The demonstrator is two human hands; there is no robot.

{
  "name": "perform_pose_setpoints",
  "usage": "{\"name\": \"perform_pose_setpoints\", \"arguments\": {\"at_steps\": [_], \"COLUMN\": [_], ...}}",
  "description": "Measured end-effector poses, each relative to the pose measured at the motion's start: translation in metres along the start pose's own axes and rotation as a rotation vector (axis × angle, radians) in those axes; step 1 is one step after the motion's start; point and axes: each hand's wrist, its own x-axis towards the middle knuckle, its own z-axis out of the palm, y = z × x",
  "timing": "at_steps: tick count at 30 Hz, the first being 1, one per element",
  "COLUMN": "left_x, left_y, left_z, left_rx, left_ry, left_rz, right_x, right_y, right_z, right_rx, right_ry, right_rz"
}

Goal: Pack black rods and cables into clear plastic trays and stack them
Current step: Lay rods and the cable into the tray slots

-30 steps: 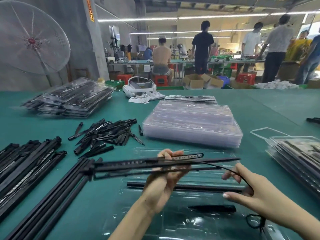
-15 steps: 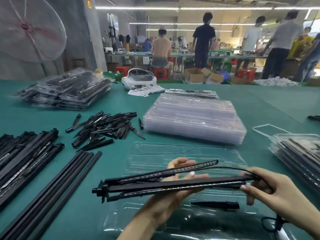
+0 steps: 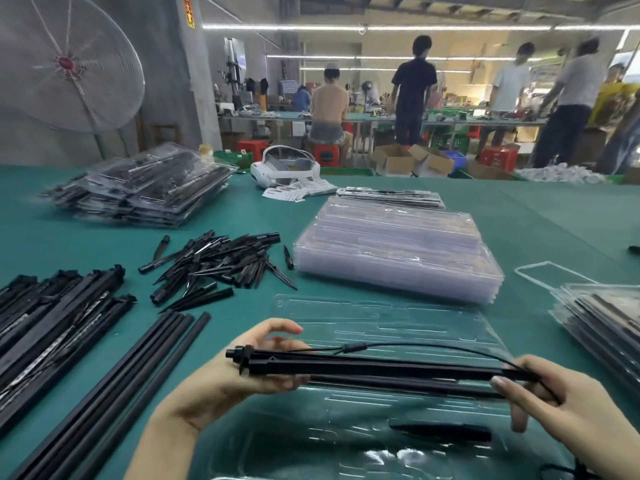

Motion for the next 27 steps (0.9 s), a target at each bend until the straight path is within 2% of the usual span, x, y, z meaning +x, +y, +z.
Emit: {"name": "perform_pose_setpoints", "arguments": {"at_steps": [1, 2, 6, 10, 12, 17, 21, 27], "left_x": [-0.007, -0.013, -0.018, -0.012, -0.011, -0.012, -0.012, -0.008], "left_y": [0.005, 0.012, 0.021, 0.020, 0.019, 0.019, 0.018, 0.014], "left_z": [-0.001, 0.001, 0.008, 0.017, 0.021, 0.018, 0.016, 0.019], "left_rx": [0.041, 0.063, 0.222, 0.493, 0.528, 0.610, 0.697, 0.714], "left_ry": [-0.067, -0.060, 0.042, 0.124, 0.149, 0.069, 0.028, 0.068], "left_rz": [0.021, 0.021, -0.048, -0.068, -0.094, -0.111, -0.077, -0.042], "right_x": [0.000, 0.000, 0.000, 0.002, 0.003, 0.003, 0.004, 0.003], "right_y": [-0.001, -0.001, 0.002, 0.007, 0.011, 0.015, 0.015, 0.011], "right_z": [0.001, 0.001, -0.001, -0.004, -0.006, -0.008, -0.008, -0.009], "right_rx": [-0.003, -0.001, 0.007, 0.075, 0.119, 0.092, 0.056, 0.060], "right_ry": [0.001, 0.003, -0.014, -0.131, -0.187, -0.269, -0.238, -0.215], "right_rz": [0.009, 0.018, 0.058, 0.134, 0.196, 0.249, 0.292, 0.302]}}
